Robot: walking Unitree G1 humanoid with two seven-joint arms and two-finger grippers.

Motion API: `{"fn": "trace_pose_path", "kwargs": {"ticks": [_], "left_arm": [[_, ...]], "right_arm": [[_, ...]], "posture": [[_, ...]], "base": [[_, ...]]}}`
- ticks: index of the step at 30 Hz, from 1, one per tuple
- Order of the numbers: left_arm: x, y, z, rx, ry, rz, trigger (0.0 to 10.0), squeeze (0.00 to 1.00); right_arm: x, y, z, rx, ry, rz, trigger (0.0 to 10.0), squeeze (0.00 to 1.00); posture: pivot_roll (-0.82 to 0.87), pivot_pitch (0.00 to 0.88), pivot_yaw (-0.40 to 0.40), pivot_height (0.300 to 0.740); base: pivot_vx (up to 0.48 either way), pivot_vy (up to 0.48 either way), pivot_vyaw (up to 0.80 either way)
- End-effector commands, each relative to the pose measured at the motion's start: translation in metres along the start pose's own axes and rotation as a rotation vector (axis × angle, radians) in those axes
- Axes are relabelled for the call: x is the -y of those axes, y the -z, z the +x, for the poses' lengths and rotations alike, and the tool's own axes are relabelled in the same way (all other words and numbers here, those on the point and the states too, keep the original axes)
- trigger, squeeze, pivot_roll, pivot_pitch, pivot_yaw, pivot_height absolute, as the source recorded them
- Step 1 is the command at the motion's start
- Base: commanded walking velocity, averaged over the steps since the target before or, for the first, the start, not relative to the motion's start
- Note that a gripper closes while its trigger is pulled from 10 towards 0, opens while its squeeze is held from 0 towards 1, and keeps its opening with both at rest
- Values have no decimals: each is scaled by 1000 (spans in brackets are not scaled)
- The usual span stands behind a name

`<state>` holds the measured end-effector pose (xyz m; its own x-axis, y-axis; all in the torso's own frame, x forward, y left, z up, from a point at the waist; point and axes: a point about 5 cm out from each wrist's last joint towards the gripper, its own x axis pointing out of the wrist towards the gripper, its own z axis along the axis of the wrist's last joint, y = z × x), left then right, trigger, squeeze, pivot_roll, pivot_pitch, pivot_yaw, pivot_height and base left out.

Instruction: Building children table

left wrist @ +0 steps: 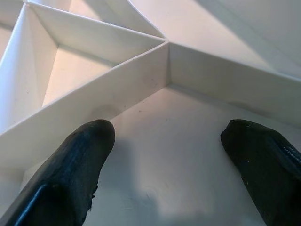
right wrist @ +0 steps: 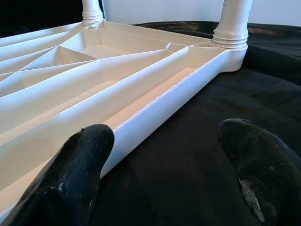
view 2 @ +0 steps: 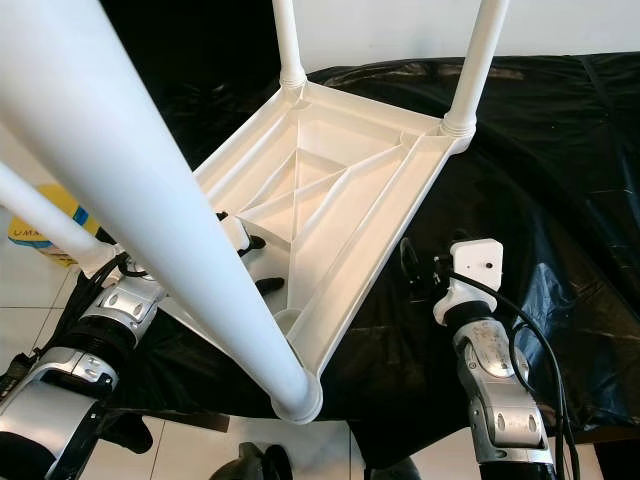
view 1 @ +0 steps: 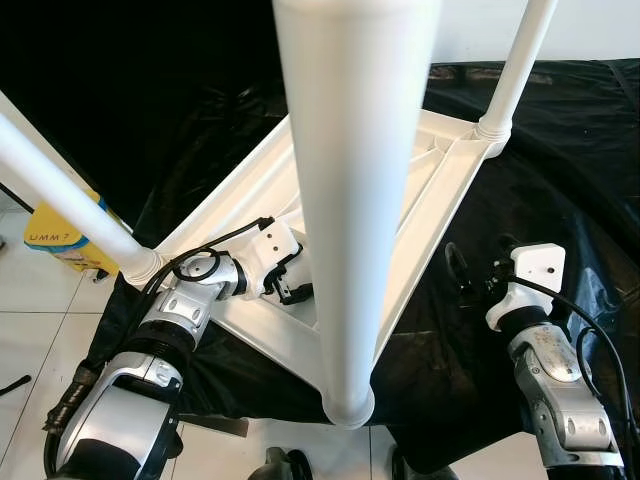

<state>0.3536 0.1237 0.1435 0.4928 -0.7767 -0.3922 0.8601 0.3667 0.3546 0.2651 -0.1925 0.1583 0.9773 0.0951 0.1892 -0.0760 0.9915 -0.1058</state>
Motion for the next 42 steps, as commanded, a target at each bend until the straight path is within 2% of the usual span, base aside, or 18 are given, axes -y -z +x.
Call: {"fn": "trace_pose_path", "kwargs": {"ticks": [1, 42], "left_arm": [[9, 19, -1, -75, 35, -37, 9255, 0], [9, 19, -1, -75, 35, -37, 9255, 0]], "right_arm": [[-1, 1, -2, -8, 1, 3, 10000, 0], [-1, 1, -2, -8, 1, 3, 10000, 0]], "posture": [[-162, 188, 104, 740], [-162, 188, 104, 740]], "base": [[0, 0, 0], [0, 0, 0]]}}
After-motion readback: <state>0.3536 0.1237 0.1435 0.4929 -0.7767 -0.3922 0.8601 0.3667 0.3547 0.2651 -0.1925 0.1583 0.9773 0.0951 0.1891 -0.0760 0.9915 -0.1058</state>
